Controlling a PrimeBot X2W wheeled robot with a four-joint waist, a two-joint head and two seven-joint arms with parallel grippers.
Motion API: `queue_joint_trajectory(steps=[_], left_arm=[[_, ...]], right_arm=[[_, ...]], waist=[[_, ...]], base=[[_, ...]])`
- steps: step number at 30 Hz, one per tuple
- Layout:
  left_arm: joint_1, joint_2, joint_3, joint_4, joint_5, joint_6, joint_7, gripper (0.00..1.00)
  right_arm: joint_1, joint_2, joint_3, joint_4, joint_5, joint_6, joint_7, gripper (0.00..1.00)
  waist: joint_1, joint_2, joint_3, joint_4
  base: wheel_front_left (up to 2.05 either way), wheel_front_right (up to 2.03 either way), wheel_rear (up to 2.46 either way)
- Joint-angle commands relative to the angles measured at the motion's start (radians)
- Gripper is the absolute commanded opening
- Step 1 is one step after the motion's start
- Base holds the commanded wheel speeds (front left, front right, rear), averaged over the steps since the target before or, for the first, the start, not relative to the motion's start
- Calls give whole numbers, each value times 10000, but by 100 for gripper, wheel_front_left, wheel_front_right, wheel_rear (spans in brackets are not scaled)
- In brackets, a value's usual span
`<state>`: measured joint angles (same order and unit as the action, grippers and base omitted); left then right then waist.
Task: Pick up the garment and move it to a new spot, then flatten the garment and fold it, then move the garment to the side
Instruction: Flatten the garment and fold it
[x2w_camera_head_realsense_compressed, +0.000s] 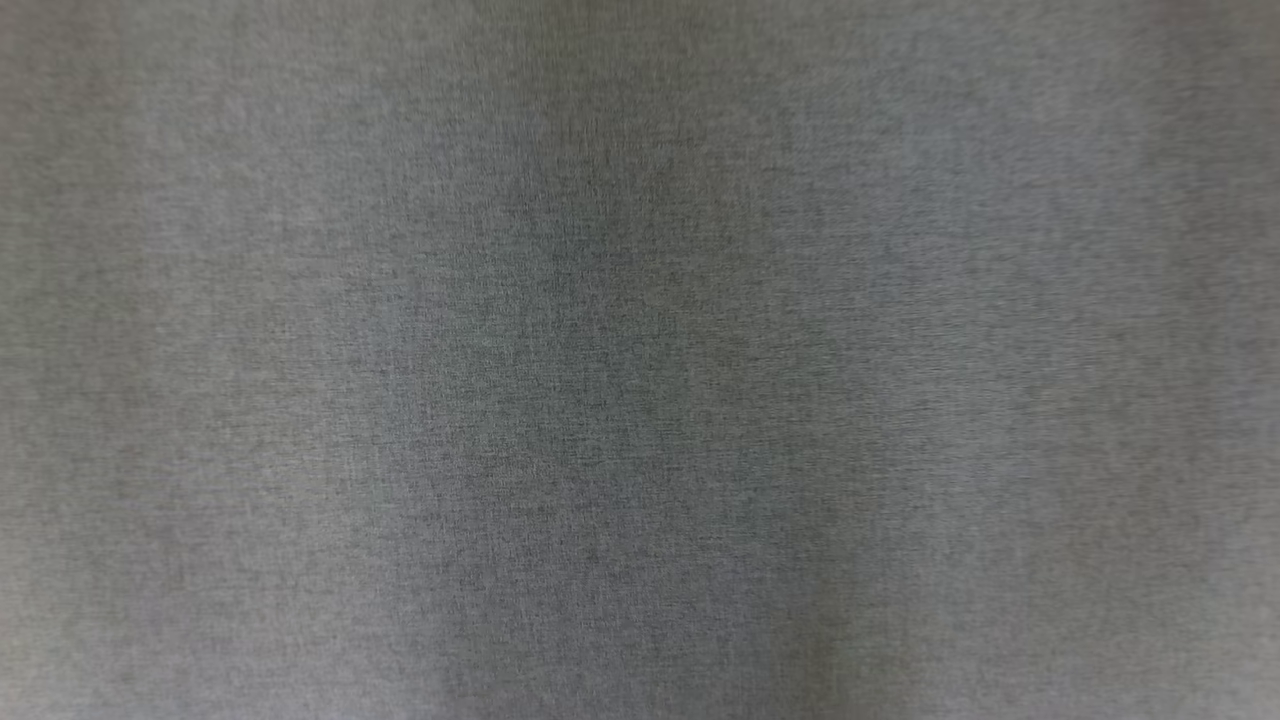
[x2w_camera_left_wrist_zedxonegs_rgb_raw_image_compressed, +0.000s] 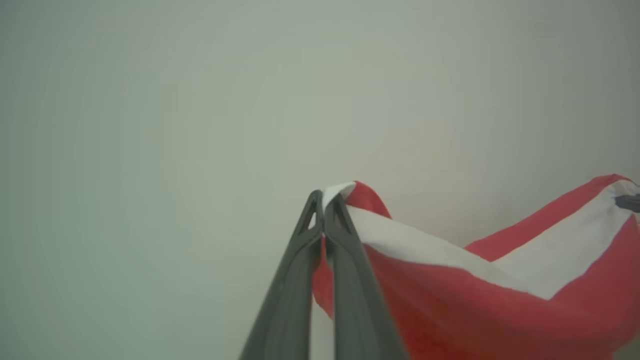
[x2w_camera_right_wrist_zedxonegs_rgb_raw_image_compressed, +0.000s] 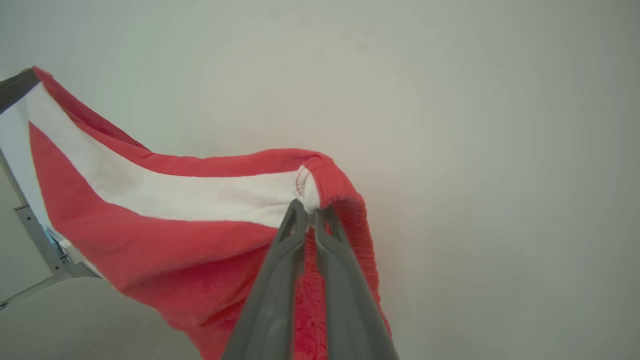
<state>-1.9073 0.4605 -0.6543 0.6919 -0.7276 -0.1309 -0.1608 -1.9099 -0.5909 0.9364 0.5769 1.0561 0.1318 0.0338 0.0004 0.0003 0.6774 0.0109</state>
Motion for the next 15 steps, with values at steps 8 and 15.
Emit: queue_joint_trajectory(steps=[8,15], left_arm=[[1455,310,-631,-439,-736,17,-890,0],[5176,534,411,-2694,-897,793,-1044,0]], right_arm=[[1040,-889,1249,-894,796,-28,-868,0],[3545,-2037,2181,-2385,1671,-28,-2055,0]], waist=[[-4,-3,171,121],[-4,-3,-928,73]], base=[[0,0,0],[0,0,0]])
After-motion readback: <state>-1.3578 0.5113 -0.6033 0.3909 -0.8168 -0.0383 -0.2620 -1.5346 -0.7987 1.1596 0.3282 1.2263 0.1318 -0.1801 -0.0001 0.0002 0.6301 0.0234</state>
